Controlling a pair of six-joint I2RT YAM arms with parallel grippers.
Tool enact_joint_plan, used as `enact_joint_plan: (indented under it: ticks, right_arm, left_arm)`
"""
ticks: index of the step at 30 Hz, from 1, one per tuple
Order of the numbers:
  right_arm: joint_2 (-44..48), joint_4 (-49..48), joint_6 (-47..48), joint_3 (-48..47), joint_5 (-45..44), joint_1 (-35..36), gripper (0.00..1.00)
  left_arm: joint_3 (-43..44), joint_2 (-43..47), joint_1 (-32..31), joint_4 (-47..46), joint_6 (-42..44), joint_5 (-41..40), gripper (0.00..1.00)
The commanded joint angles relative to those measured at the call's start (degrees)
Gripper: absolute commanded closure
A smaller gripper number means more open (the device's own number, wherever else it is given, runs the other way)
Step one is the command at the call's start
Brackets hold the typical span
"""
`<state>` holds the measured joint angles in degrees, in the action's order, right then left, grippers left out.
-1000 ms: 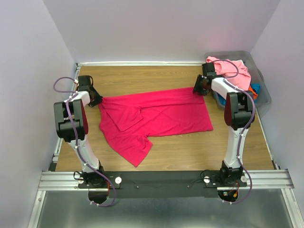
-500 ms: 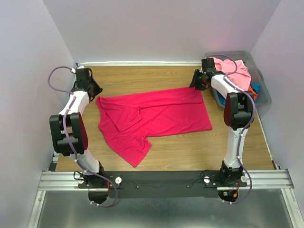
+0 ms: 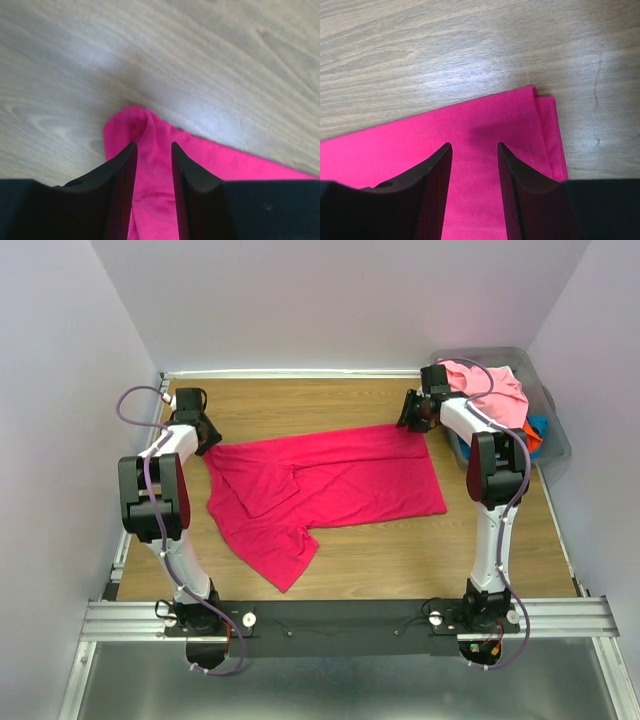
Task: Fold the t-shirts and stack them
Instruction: Fold the tshirt
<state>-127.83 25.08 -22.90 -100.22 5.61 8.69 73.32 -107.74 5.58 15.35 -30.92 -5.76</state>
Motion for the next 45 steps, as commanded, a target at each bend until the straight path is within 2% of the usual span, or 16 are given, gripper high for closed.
enact_joint_plan:
  ticks: [1, 8, 10, 12, 13, 15, 16, 17, 18, 20, 29, 35, 38, 45]
  right_arm:
    - [-1.2, -0.4, 0.8, -0.9, -0.3, 0.3, 0.51]
    - [-1.9, -0.7, 0.9, -0.4, -0.8, 0.3, 0.51]
    - [-2.1, -0.8, 0.9, -0.4, -0.9, 0.2, 0.51]
    - [-2.4, -0.9, 0.8, -0.3, -1.4, 0.2, 0.51]
    - [-2.5, -1.0, 0.7, -0.1, -1.7, 0.3, 0.51]
    - [-2.9, -1.0, 0.7, 0.2, -2.4, 0.2, 0.51]
    - [-3.0, -1.1, 0.5, 0.3, -2.8, 0.2, 0.51]
    - [-3.0, -1.1, 0.4, 0.6, -3.2, 0.1, 0.51]
    - [-3.0, -1.2, 0.3, 1.0, -3.5, 0.3, 0.51]
    - [-3.1, -1.3, 0.0, 1.3, -4.3, 0.2, 0.51]
    - [-3.8, -1.5, -2.3, 3.3, -5.3, -0.2, 0.51]
    - [-4.0, -1.6, -2.5, 2.9, -5.2, -0.3, 0.51]
    - [-3.9, -1.7, -2.0, 2.0, -4.6, -0.3, 0.51]
    - [-6.6, -1.7, -2.4, -0.3, -5.3, -0.3, 0.51]
  left_arm:
    - [3.1, -2.7, 0.5, 0.6, -0.5, -3.7, 0.58]
    - [4.9, -5.4, 0.7, 1.2, -0.9, -3.9, 0.6]
    - [5.2, -5.6, 0.7, 1.3, -0.9, -4.3, 0.69]
    - [5.3, -5.7, 0.9, 1.2, -1.0, -4.5, 0.72]
    - [5.3, -6.0, 1.0, 1.2, -0.9, -4.7, 0.79]
    - [5.2, -6.2, 1.5, 1.1, -0.9, -4.9, 0.81]
    - [5.0, -6.1, 2.0, 1.1, -0.9, -5.0, 0.87]
    - [4.8, -6.1, 2.2, 0.9, -0.8, -5.1, 0.87]
    - [4.2, -6.0, 2.4, 0.7, -0.8, -5.1, 0.96]
    - [3.2, -5.6, 3.3, 0.4, -0.8, -4.9, 1.0]
    - [-3.6, 0.4, 6.1, -5.2, -3.1, -1.5, 1.0]
    - [-6.1, -1.3, 6.4, -9.6, -3.1, 0.4, 0.97]
    - [-4.2, -1.5, 6.5, -11.1, -2.6, 0.7, 0.91]
    - [4.1, -8.3, 6.5, -10.4, -1.6, 0.6, 0.91]
